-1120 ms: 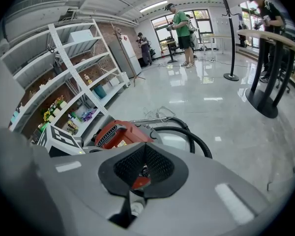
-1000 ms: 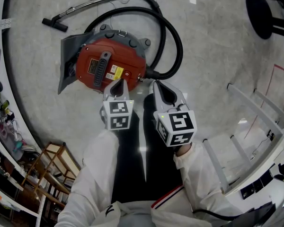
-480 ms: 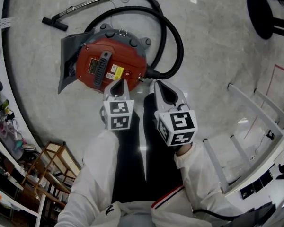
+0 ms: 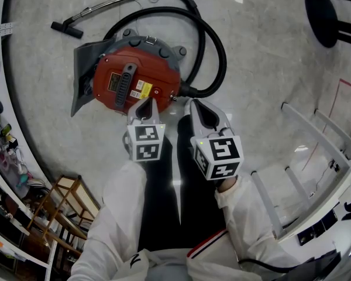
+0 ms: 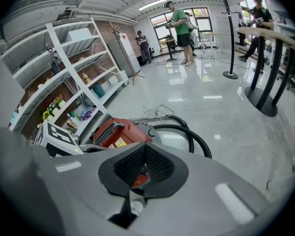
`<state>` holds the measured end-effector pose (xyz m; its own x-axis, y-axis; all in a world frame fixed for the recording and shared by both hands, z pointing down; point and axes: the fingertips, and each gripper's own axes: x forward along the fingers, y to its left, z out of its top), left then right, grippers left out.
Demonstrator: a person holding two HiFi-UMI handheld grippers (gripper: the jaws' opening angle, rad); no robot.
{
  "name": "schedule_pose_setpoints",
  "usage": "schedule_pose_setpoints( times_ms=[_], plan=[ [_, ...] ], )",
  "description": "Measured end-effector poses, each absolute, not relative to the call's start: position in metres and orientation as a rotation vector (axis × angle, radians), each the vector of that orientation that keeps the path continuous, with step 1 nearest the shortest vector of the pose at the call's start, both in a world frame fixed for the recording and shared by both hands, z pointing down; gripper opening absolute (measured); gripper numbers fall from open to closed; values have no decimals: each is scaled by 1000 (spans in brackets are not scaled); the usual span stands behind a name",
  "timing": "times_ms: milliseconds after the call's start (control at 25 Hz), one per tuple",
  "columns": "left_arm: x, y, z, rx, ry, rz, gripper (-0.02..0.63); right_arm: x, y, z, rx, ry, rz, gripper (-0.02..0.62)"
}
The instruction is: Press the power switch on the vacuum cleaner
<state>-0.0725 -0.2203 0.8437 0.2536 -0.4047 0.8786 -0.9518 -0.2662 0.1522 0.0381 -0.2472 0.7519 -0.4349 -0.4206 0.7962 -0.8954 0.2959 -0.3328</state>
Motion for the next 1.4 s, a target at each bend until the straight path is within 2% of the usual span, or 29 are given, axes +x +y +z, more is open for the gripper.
schedule_pose_setpoints(
  times_ms=[1400],
  plan=[
    [-78, -211, 848, 1737, -1254, 915, 0, 36, -247, 752, 1150, -1982, 1033, 2]
  ],
)
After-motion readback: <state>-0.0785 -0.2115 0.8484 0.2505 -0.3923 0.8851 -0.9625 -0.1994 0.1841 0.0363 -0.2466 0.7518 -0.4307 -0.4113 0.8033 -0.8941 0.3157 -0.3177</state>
